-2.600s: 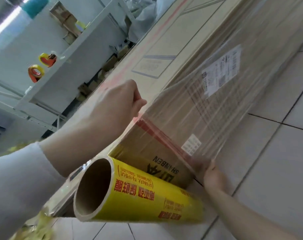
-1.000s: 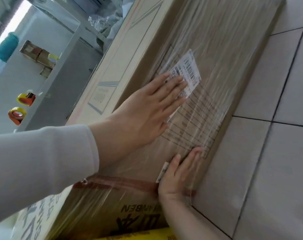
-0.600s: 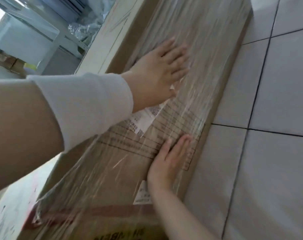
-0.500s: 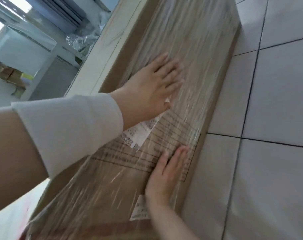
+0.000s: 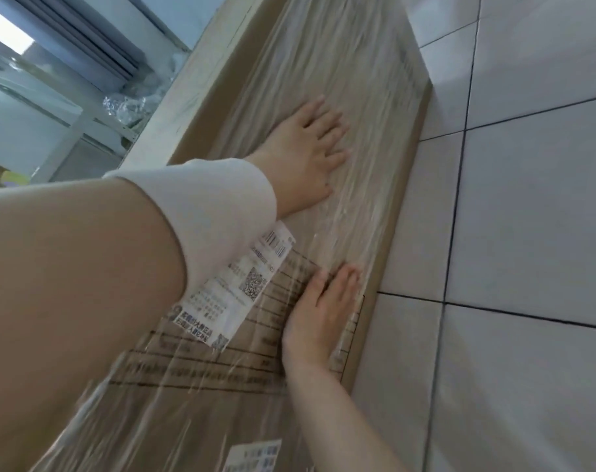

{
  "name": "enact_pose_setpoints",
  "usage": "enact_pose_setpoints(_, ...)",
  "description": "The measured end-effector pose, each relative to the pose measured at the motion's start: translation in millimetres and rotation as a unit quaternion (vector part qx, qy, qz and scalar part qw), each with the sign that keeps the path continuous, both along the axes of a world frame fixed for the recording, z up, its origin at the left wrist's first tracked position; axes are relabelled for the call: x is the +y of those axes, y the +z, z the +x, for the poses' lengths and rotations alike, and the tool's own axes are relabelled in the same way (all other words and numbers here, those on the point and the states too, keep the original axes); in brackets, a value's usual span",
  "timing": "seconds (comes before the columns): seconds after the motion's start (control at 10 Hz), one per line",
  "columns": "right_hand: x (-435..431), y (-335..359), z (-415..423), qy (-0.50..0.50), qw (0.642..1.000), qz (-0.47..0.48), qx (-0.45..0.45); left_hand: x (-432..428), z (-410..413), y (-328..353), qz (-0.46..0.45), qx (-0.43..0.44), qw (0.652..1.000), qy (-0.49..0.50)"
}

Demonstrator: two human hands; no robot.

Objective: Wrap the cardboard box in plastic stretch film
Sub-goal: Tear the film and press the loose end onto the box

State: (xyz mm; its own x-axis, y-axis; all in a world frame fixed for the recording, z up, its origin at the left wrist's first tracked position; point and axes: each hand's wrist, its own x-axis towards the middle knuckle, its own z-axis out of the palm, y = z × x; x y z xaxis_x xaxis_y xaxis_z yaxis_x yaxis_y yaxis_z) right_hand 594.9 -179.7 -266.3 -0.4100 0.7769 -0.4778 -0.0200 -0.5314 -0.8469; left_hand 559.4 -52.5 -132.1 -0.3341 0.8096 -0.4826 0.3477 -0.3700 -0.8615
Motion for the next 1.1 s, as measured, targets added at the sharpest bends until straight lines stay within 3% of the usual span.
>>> enact_pose_setpoints(0.2,-30,-12,37,-0.089,0.995,-0.037,0.009,-26,49,-2,-0.027,-0.045,0.998,-0.043)
enact_pose_setpoints(0.4,-84,-12,21,-0.009,1.0,0.021,-0.011,-66,25,14,-0.021,0.005,1.0,0.023)
enact_pose_setpoints(0.5,-83,-13,33,-0.019,1.0,-0.002,0.001,-75,40,17,-0.029,-0.024,0.999,0.016)
enact_pose_setpoints(0.6,-89,-11,47,-0.089,0.996,-0.015,0.003,-104,51,23,-0.024,-0.084,0.996,-0.023)
enact_pose_setpoints(0.8,-114,7,29,-0.032,0.999,0.034,-0.006,-128,35,32,-0.024,-0.015,0.999,0.028)
enact_pose_setpoints(0.9,-112,-9,47,-0.044,0.999,-0.009,-0.015,-144,42,38,0.007,-0.103,0.994,-0.034)
enact_pose_setpoints(1.1,-134,-16,62,0.12,0.986,0.105,-0.044,-181,39,39,0.035,-0.132,0.989,-0.05)
